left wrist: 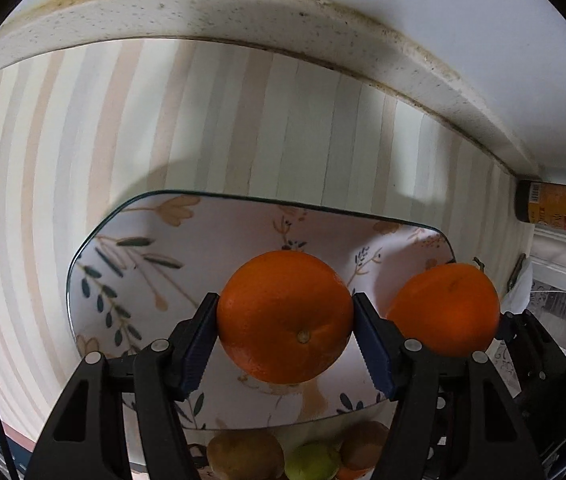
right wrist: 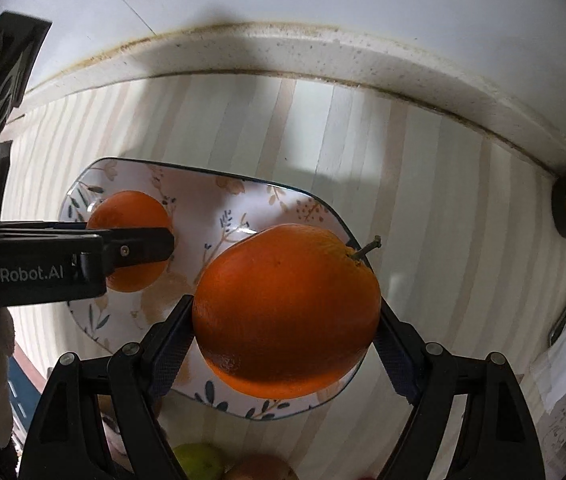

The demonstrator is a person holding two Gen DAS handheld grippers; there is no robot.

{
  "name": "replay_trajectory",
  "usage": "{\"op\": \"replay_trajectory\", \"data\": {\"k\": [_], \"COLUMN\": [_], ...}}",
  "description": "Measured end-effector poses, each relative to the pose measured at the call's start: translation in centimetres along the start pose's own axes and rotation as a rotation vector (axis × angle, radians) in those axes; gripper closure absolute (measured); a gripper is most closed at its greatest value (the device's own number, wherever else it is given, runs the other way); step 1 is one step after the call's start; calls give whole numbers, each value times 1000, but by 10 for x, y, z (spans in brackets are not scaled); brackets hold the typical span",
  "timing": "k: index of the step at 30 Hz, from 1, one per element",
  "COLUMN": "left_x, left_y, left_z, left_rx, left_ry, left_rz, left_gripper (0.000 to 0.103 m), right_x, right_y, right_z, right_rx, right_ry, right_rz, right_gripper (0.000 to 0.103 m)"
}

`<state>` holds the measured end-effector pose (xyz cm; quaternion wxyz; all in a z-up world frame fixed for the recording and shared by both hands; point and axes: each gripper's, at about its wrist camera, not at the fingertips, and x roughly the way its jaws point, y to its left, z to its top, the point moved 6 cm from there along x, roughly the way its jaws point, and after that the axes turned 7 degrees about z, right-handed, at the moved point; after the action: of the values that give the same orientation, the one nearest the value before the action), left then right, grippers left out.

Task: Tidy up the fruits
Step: 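Carry both oranges onto the deer plate and open both grippers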

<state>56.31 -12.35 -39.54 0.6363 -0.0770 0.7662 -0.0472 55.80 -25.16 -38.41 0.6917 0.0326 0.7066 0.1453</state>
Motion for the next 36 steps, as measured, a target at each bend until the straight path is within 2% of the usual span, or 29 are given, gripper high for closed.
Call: {"op": "replay_trajectory", "data": {"k": [6, 8, 9, 11, 12, 20, 25, 29, 36], "left_x": [0, 1, 0, -6, -11, -47, -65, -76, -104], "left_y": [-2, -4, -5, -7, -8, -7, 8, 17, 31], "left_z": [5, 7, 6, 6, 7, -11, -30, -59, -117], "left_rx": [-16, -8, -3, -9, -5, 23, 21, 27, 52], "left_ry": [-15, -24, -35, -62, -84, -205, -257, -322, -416], "left_rz": [31, 53, 60, 51, 55, 113, 193, 248, 288], "left_gripper": [40, 39, 38, 15, 11, 11, 11, 11, 11], "right_x": [5, 3, 1, -4, -6, -36, -63, -75, -93], "right_y": [-2, -2, -1, 0, -1, -15, -6, 1, 26], "right_z": [4, 5, 5, 6, 5, -9, -44, -69, -103], "right_rx": [7, 23, 35, 44, 47, 142, 157, 178, 173], "right_ry": [8, 10, 9, 3, 0, -51, -92, -122, -193], "right_rz": [-17, 0, 17, 24, 24, 14, -23, -36, -51], "right_gripper": [15, 12, 7, 6, 6, 6, 6, 6, 6]}}
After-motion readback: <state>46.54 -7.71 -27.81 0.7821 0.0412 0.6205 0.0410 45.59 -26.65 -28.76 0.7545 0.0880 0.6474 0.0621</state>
